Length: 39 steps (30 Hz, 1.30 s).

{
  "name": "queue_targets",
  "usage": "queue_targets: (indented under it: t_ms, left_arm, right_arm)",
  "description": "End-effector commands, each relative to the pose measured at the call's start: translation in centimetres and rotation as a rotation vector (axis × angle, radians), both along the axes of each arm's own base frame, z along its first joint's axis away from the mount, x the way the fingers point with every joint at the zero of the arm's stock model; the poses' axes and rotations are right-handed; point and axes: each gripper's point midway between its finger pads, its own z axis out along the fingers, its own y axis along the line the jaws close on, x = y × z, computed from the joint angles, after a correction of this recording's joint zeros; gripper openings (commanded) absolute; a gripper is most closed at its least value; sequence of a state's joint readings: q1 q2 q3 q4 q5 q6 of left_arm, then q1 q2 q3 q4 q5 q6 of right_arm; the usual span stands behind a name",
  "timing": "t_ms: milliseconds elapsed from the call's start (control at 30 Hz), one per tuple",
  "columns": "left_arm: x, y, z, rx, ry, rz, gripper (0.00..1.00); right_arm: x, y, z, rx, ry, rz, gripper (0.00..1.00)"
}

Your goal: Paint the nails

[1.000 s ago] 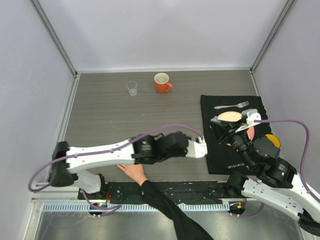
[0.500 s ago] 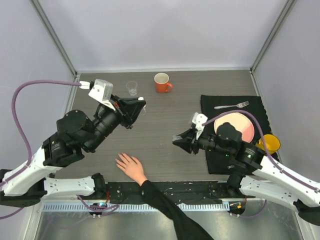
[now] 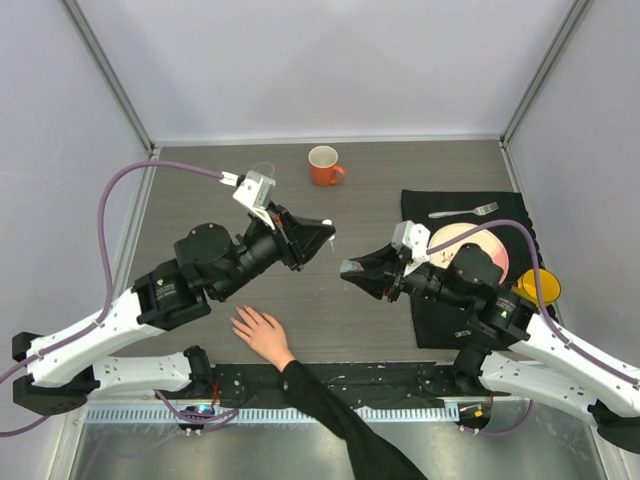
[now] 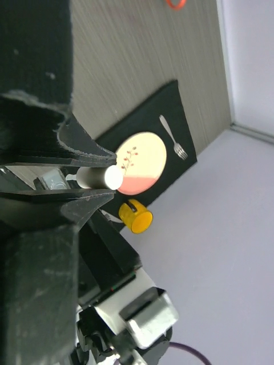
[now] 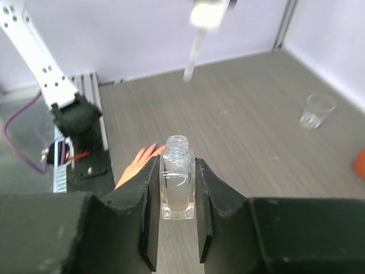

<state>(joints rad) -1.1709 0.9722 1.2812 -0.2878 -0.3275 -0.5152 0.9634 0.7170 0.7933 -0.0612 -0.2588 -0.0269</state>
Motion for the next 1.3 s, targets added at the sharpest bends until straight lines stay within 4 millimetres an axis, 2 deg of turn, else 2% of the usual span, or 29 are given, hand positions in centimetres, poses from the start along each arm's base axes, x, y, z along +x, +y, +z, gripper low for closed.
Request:
queue_targets:
  t_ms: [0,333,733,1267]
  left_arm:
    - [-1.3,-0.6,4.1,-0.229,-0.098,-0.081,0.01]
    - [-0.9,-1.7,3.9,-0.255,-0.127,-0.086,0.00]
    - [-0.5,-2.2,2.9,-0.230,-0.122,-0.078,0.00]
    - [-0.3,-3.0,2.0,-0.207,-0.111,-0.084,0.00]
  right_arm:
    - [0.9,-0.8,4.4,0.151,-0.079,-0.068,0.01]
    - [1.6,-1.2,3.6,0.123,-0.096,-0.113,0.01]
    - [0.8,-1.7,5.0,0.179,-0.108,-0.094,0.01]
    - [0.8,-1.8,5.8,0.210,-0.113,-0.102,0.01]
